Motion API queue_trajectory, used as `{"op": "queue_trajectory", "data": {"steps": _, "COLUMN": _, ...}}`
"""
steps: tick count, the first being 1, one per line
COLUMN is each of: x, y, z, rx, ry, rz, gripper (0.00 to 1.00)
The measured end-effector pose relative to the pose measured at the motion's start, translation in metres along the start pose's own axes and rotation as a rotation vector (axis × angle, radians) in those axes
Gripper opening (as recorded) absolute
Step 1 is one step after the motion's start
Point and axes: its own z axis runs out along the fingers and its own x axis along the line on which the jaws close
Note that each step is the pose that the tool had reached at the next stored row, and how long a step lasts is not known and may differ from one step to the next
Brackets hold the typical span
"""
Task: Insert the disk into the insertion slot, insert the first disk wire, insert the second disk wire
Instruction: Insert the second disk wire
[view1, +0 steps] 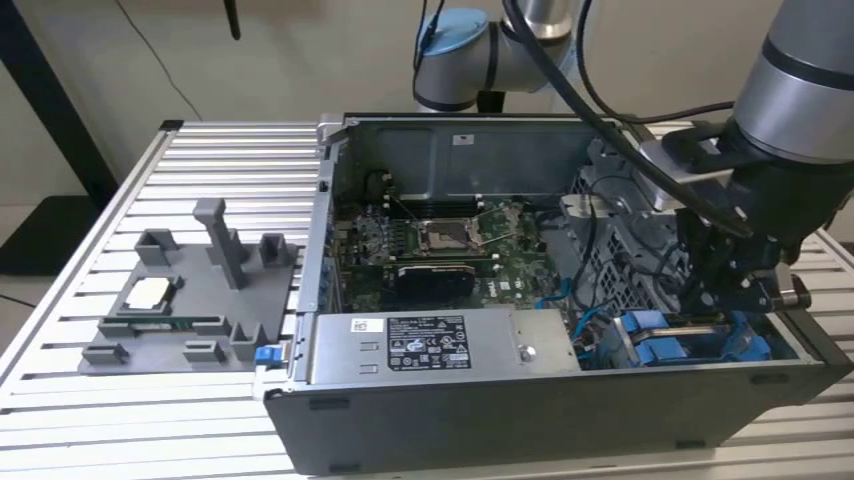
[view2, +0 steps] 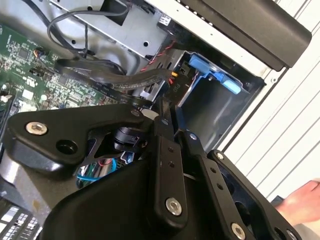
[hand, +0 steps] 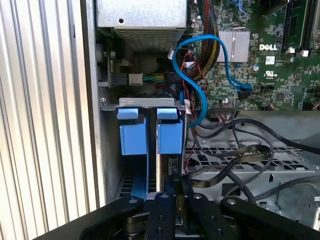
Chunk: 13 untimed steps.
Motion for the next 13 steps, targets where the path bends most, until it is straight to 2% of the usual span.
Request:
{"op": "queue_trajectory", "data": {"steps": 5, "x": -0.0001, "y": -0.0012, "z": 0.0011, "rx": 0.0004, "ry": -0.0008, "rz": 0.000, "gripper": 0.16}}
{"op": "queue_trajectory", "data": {"steps": 13, "x": -0.0003, "y": -0.0022, "z": 0.0026, "rx": 0.0003, "ry": -0.0091, "rz": 0.000, "gripper": 0.16}}
